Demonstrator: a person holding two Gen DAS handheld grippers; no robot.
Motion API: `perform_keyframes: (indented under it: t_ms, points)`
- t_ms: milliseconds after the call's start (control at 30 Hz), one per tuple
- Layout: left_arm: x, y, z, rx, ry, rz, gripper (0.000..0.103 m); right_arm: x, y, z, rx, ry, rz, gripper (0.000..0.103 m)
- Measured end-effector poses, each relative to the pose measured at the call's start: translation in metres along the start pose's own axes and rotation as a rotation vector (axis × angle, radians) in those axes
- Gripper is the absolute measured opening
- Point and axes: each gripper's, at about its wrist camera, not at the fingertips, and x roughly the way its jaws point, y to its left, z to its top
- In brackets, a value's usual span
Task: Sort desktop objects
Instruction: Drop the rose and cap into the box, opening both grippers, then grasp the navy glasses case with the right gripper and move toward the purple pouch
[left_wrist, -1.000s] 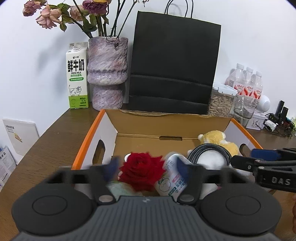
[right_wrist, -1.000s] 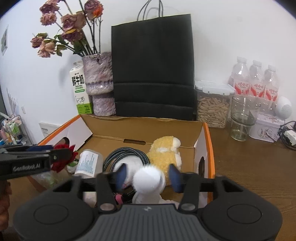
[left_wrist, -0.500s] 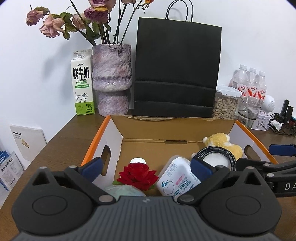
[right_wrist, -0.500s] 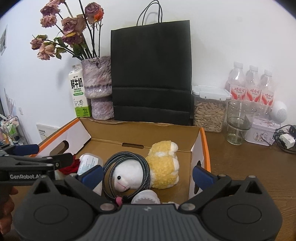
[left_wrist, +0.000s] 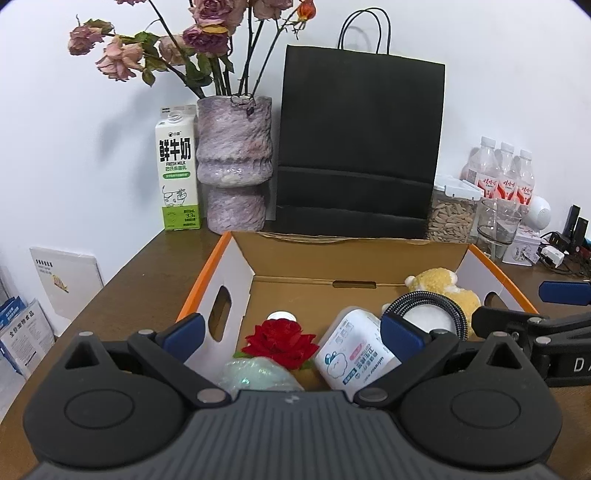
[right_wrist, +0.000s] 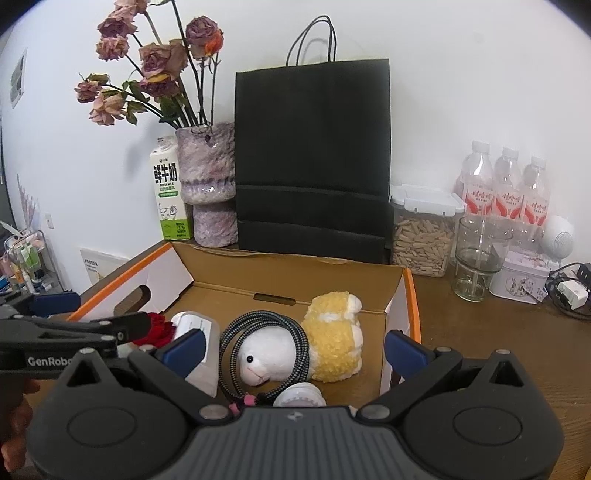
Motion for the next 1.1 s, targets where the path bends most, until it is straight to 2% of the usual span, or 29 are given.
perform_keyframes:
  t_ms: [600, 833, 1100]
  points:
    - [-0.039, 0.01, -0.028, 0.02, 0.021, 0.025, 0.103, -0.03, 0.025, -0.027, -0.104, 0.008, 0.021, 0.101]
    - [-0.053, 0.018, -0.041, 0.024, 0.034, 0.031, 0.103, -0.046, 0.037, -0.043, -0.138, 0.018, 0.08, 0.1]
    - [-0.083, 0.038, -0.054, 0.046, 0.02, 0.058, 0.103, -0.051, 0.065, -0.058, -0.204, 0.061, 0.19, 0.1]
